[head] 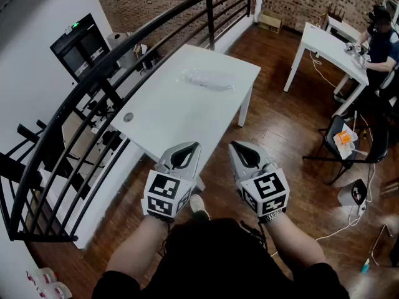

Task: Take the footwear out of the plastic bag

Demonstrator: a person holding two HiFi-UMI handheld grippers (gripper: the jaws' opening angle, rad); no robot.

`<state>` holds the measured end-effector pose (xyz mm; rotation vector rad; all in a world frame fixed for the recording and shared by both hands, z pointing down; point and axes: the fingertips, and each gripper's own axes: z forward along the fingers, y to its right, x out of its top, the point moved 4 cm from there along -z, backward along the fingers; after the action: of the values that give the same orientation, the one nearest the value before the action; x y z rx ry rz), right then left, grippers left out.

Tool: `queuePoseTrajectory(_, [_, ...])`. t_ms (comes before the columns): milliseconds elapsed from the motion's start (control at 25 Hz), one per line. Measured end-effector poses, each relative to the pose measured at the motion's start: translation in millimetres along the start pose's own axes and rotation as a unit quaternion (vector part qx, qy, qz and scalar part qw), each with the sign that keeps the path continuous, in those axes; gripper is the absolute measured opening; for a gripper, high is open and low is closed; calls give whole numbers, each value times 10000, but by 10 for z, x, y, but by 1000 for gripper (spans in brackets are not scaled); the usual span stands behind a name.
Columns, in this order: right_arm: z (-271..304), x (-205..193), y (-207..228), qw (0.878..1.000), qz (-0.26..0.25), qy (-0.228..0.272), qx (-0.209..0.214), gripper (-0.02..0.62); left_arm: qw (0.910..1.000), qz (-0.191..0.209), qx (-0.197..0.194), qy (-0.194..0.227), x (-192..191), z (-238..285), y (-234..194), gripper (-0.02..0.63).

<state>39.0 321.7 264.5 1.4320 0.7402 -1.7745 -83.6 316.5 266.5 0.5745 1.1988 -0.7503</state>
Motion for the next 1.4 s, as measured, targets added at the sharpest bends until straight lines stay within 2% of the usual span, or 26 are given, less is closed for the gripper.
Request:
queuePoseTrajectory(520, [1361,293,209,9995,-137,-210,-181,-9,9997,-156,-192,-57,104,553,-1376,15])
queuePoseTrajectory(760, [1725,288,436,9986,-118,-416,-320,-9,9991,-124,-312,-252,110,822,-1738,15])
queuePoseTrajectory(1080, [2157,168,874,9971,-121,-706,-275,-9,9986,-185,-123,-478,126,1234,-2189,15])
queuePoseTrajectory(1400, [2912,-216,1656,9928,27,-1197,45,-9,9916,-549,430,-1089,-91,1976,-2672,15])
